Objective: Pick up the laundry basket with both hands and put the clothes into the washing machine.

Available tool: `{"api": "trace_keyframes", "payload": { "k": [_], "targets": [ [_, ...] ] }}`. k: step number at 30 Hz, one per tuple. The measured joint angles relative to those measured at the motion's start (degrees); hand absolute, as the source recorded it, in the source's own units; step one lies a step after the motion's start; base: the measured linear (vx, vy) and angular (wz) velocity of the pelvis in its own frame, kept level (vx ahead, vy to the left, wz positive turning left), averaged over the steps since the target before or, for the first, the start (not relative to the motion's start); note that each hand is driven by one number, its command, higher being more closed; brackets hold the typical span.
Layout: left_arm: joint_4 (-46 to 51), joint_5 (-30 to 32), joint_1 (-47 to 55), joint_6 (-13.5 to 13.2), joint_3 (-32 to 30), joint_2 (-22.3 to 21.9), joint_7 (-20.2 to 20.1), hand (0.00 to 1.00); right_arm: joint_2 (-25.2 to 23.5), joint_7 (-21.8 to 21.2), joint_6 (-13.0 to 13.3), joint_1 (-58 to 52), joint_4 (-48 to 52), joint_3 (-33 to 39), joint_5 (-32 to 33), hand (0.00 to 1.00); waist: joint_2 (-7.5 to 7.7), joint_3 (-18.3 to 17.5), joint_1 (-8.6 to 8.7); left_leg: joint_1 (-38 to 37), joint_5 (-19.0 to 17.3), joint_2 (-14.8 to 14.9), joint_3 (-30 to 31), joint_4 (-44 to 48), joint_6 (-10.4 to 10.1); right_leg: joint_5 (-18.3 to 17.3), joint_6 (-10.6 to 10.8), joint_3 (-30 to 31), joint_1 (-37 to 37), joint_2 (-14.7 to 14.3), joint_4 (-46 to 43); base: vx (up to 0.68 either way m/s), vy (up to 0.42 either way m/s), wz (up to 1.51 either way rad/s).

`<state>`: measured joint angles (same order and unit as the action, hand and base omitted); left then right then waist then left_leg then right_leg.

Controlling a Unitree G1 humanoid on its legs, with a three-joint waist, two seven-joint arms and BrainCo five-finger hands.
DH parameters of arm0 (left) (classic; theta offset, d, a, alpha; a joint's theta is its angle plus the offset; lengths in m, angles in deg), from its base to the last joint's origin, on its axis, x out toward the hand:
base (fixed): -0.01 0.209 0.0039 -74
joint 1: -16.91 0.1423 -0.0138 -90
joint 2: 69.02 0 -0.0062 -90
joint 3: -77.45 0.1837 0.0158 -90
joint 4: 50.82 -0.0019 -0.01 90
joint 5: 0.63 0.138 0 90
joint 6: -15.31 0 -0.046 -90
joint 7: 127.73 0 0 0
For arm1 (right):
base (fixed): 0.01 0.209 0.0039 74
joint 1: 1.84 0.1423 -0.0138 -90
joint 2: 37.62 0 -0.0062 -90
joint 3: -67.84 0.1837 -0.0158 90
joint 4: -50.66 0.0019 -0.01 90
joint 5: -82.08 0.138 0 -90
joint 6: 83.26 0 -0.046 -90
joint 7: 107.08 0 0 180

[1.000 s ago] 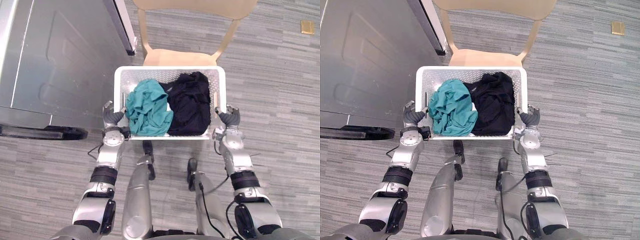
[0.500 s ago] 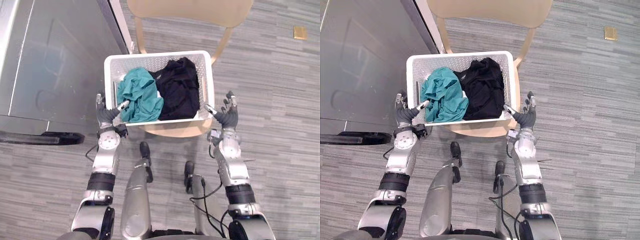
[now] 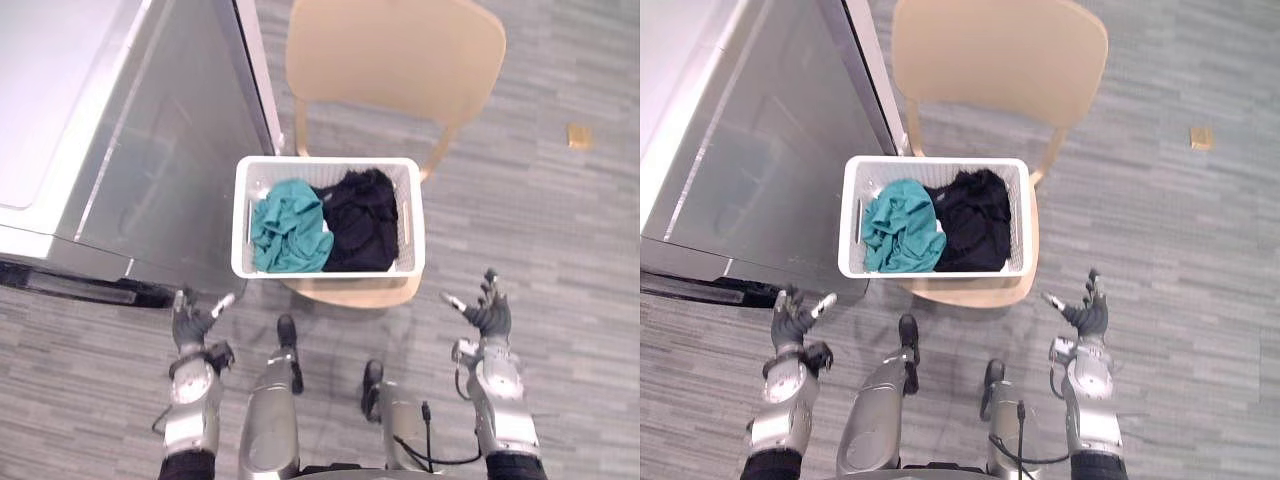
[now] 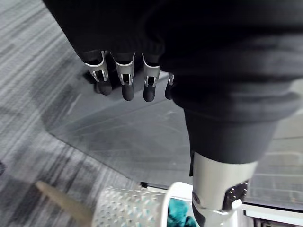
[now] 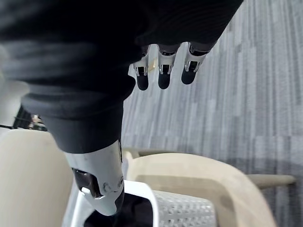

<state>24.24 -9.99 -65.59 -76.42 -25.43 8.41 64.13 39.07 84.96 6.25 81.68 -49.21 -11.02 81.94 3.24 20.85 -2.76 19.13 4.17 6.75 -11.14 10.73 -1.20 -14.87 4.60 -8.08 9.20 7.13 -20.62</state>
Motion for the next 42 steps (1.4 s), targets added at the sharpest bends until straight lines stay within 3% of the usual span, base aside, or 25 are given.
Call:
{"api": "trace_keyframes", "payload": {
  "k": [2,7,11,15,17,18,20,22,23,26,29,30,31,32,33,35,37,38,39,40,41,42],
  "targets": [
    [-6.6,0.4,3.0,0.4,-0.1,-0.2,-2.3,0.0,0.0,-2.1,-0.1,-1.8,-8.1,0.2,-0.5,0.0,0.33,-4.2,-0.48,-1.8,-0.2,-1.4,0.4,-0.9,0.3,-0.2,0.2,-1.2,-3.0,0.9,2.2,0.14,0.009,0.26],
    [-21.9,3.7,2.4,1.4,-1.2,-0.2,-4.6,0.0,-0.1,-4.8,-1.0,-1.0,-24.0,2.3,-0.7,0.0,-0.31,-8.6,-1.24,-5.3,-1.0,-3.6,3.2,-0.9,0.3,-0.6,0.8,-4.7,-10.0,2.3,5.5,0.13,0.005,0.34],
    [-29.2,7.2,2.6,1.9,-2.6,-0.3,-4.3,0.0,0.0,-5.2,-1.1,0.6,-31.5,2.8,-1.0,0.0,-1.03,-10.0,-1.4,-6.8,-1.2,-5.1,5.1,-1.5,0.4,-1.0,1.5,-6.5,-12.5,3.1,6.7,0.04,-0.011,0.28],
    [-30.7,8.9,2.4,1.9,-3.0,-0.6,-4.3,0.0,0.1,-5.9,-1.1,2.5,-36.4,4.9,-0.3,0.0,-2.07,-10.6,-1.42,-4.2,-0.6,-7.1,9.5,0.8,0.4,-2.0,2.2,-11.8,-13.2,3.5,5.2,0.0,-0.01,0.67],
    [-30.7,9.1,1.2,1.8,-2.7,-0.8,-4.2,0.0,0.3,-5.6,-1.1,3.1,-37.1,6.1,0.1,0.0,-2.15,-10.9,-1.05,-1.6,3.6,-7.7,10.6,-1.1,0.3,-1.6,1.5,-15.6,-11.4,5.2,2.7,-0.03,-0.006,0.92],
    [-31.0,9.2,0.4,1.8,-2.5,-0.8,-4.2,0.0,0.4,-5.4,-1.0,3.3,-38.1,7.0,0.2,0.0,-1.57,-10.9,-1.25,-1.2,3.4,-7.3,7.3,-1.9,-0.4,-1.5,1.4,-17.6,-10.5,6.1,2.6,-0.01,0.05,0.7],
    [-35.5,9.5,-1.3,2.2,-3.0,0.3,-4.1,0.0,1.5,-4.5,-1.2,6.0,-41.0,8.3,0.2,0.0,-0.88,-10.5,-0.94,-1.0,-6.4,-1.5,-6.1,10.2,4.3,-1.4,1.4,-20.9,-10.8,9.4,-0.7,0.05,0.106,0.59],
    [-35.9,9.9,-1.5,2.3,-2.9,0.3,-4.1,0.0,2.5,-4.4,-1.2,6.2,-41.1,8.6,0.2,0.0,-1.25,-10.7,0.06,-2.5,-7.9,1.3,-9.0,11.0,3.6,-1.4,1.4,-21.5,-10.9,11.8,-4.4,0.06,0.159,0.49],
    [-36.8,10.2,-2.3,2.3,-2.8,0.5,-4.1,0.0,3.6,-4.5,-1.2,6.8,-41.6,8.8,0.2,0.0,-1.93,-11.3,0.66,-3.5,-8.1,-0.3,-9.5,9.5,3.4,-0.7,2.3,-22.0,-10.8,13.4,-6.1,0.04,0.171,0.54],
    [-37.5,10.4,-5.7,1.7,1.3,3.2,-4.1,0.0,3.1,-4.5,-1.4,9.1,-45.0,9.4,0.2,0.0,-0.78,-12.1,1.33,-4.0,-5.6,-4.6,-5.9,3.6,3.3,4.0,5.2,-24.1,-11.4,14.6,-3.5,0.1,0.247,0.59],
    [-37.8,11.4,-5.6,1.3,2.1,3.7,-4.2,0.0,2.7,-4.5,-1.4,9.6,-45.8,10.7,0.2,0.0,-1.02,-12.1,0.89,-5.0,-5.6,-5.6,-5.1,4.0,3.3,7.8,5.9,-22.8,-12.0,15.4,-4.1,0.01,0.172,0.19],
    [-38.3,11.6,-4.9,1.3,2.1,3.6,-4.2,0.0,2.8,-4.5,-1.6,9.7,-46.6,10.6,0.1,0.0,-1.42,-12.0,0.34,-6.5,-6.4,-6.0,-5.1,3.9,3.5,9.5,5.4,-21.0,-11.5,16.6,-7.3,-0.01,0.188,-0.23],
    [-38.7,11.6,-3.8,1.3,2.2,3.7,-4.2,0.0,2.9,-4.5,-2.3,10.0,-47.2,10.3,0.0,0.0,-2.2,-12.1,0.28,-7.9,-8.2,-6.7,-4.6,2.6,4.3,10.5,2.8,-20.2,-9.1,17.9,-12.3,-0.03,0.191,-0.19],
    [-38.7,11.6,-3.4,1.3,2.3,3.9,-4.2,0.0,2.8,-4.5,-2.4,10.0,-47.2,10.1,0.0,0.0,-2.59,-12.0,0.39,-8.2,-8.4,-7.2,-4.6,2.0,4.2,9.5,-1.7,-19.7,-7.7,18.5,-14.5,-0.06,0.188,0.05],
    [-38.7,11.6,-3.2,1.3,3.4,4.1,-4.1,0.0,2.6,-4.5,-2.5,9.7,-47.2,8.7,0.0,0.0,-2.8,-11.9,0.72,-8.8,-8.4,-8.1,-4.3,0.6,4.2,6.3,-3.9,-16.5,-5.6,17.0,-16.2,-0.08,0.166,0.26],
    [-38.7,11.6,-3.1,1.4,3.7,3.9,-4.1,0.0,2.3,-4.5,-2.5,9.0,-47.3,7.4,-0.2,0.0,-3.58,-11.4,0.9,-10.7,-8.4,-9.3,-3.4,-3.2,4.1,1.8,-2.4,-10.9,-3.5,11.3,-17.1,-0.06,0.126,0.37],
    [-38.6,11.6,-2.4,1.4,3.8,3.4,-4.2,0.0,2.2,-4.6,-2.5,8.2,-47.4,4.8,-0.3,0.0,-3.95,-11.6,2.04,-12.5,-8.0,-10.1,-2.5,-7.2,3.5,-1.1,-1.3,-6.9,-3.1,3.0,-14.1,-0.04,0.034,0.61],
    [-38.6,11.6,-2.3,1.4,3.9,3.3,-4.3,0.0,2.2,-4.6,-2.5,8.0,-47.4,4.2,-0.3,0.0,-3.92,-11.6,2.11,-12.7,-7.8,-10.7,-2.4,-7.8,3.2,-1.5,-2.3,-5.8,-3.0,0.5,-11.5,-0.06,-0.024,0.6],
    [-38.6,11.6,-2.3,1.4,3.9,3.0,-4.2,0.0,2.5,-4.6,-2.4,7.6,-47.3,3.9,-0.3,0.0,-3.5,-11.6,1.86,-12.2,-7.6,-12.1,-2.3,-7.6,2.9,-1.9,-3.4,-3.7,-2.9,-1.4,-8.2,-0.07,-0.03,0.44],
    [-38.6,11.6,-2.1,1.4,3.9,2.5,-4.2,0.0,2.7,-4.6,-2.4,7.3,-47.2,3.6,-0.3,0.0,-3.38,-11.6,1.85,-11.3,-7.5,-13.1,-1.9,-7.0,2.8,-3.5,-5.8,-1.3,-3.2,-2.4,-6.2,-0.1,-0.028,0.52],
    [-38.6,11.6,-2.0,1.5,3.9,0.8,-4.2,0.0,3.3,-4.6,-2.3,7.2,-47.0,3.7,-0.3,0.0,-4.8,-11.6,2.02,-10.7,-8.1,-13.9,-0.4,-6.9,2.0,-4.6,-6.1,-0.6,-3.7,-3.4,-4.6,-0.08,0.003,0.52],
    [-38.5,11.6,-2.0,1.4,3.7,0.1,-4.3,0.0,3.3,-4.6,-2.3,6.7,-46.9,3.7,-0.3,0.0,-4.51,-11.5,2.2,-11.0,-9.0,-14.2,-0.3,-7.9,0.4,-4.3,-6.7,-0.7,-3.9,-2.8,-2.7,-0.06,0.056,0.49]
  ]
}}
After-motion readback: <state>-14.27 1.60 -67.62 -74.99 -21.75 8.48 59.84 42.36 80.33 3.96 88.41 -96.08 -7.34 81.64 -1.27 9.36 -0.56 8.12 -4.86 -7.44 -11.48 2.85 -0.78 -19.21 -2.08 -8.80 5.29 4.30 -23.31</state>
